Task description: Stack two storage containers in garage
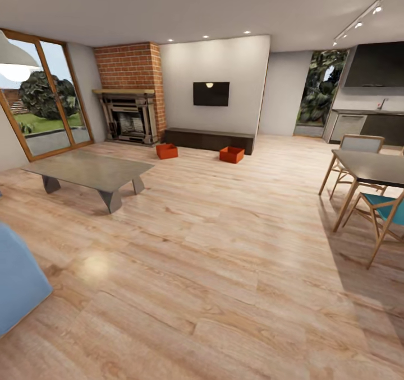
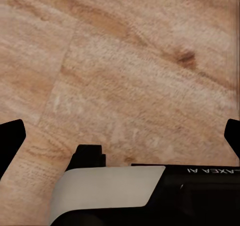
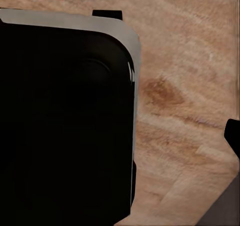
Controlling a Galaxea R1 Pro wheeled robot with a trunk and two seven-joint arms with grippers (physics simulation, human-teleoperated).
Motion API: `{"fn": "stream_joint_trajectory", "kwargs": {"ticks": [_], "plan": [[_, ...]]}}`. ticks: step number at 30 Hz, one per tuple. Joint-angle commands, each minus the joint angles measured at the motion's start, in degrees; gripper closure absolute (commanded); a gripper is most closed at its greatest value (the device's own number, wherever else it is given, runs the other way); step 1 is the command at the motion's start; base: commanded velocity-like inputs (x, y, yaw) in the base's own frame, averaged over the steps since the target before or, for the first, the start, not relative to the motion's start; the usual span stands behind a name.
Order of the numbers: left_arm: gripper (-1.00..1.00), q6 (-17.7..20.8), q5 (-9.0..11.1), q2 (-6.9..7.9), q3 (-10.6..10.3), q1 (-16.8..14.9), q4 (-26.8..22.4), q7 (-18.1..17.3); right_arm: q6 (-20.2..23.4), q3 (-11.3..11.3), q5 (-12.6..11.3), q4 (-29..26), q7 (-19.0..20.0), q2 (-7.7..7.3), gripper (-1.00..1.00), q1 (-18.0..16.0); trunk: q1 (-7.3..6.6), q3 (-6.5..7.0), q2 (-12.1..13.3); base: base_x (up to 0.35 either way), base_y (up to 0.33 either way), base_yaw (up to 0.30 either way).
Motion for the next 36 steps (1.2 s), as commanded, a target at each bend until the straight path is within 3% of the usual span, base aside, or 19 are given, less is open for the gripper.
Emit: {"fn": "stream_joint_trajectory", "kwargs": {"ticks": [1,36], "plan": [[-1.00,-0.22,0.52,-0.01,-0.51,-0.04,0.05,0.24,-0.03,0.04,0.05,0.00,0.03,0.02,-1.00,-0.02,0.03,-0.03,-0.02,0.344,-0.124,0.000],[-1.00,-0.23,0.47,-0.01,-0.51,-0.05,0.05,0.24,-0.03,0.05,0.04,0.04,0.03,0.21,-1.00,-0.02,0.03,0.08,-0.02,0.344,-0.125,0.000]]}}
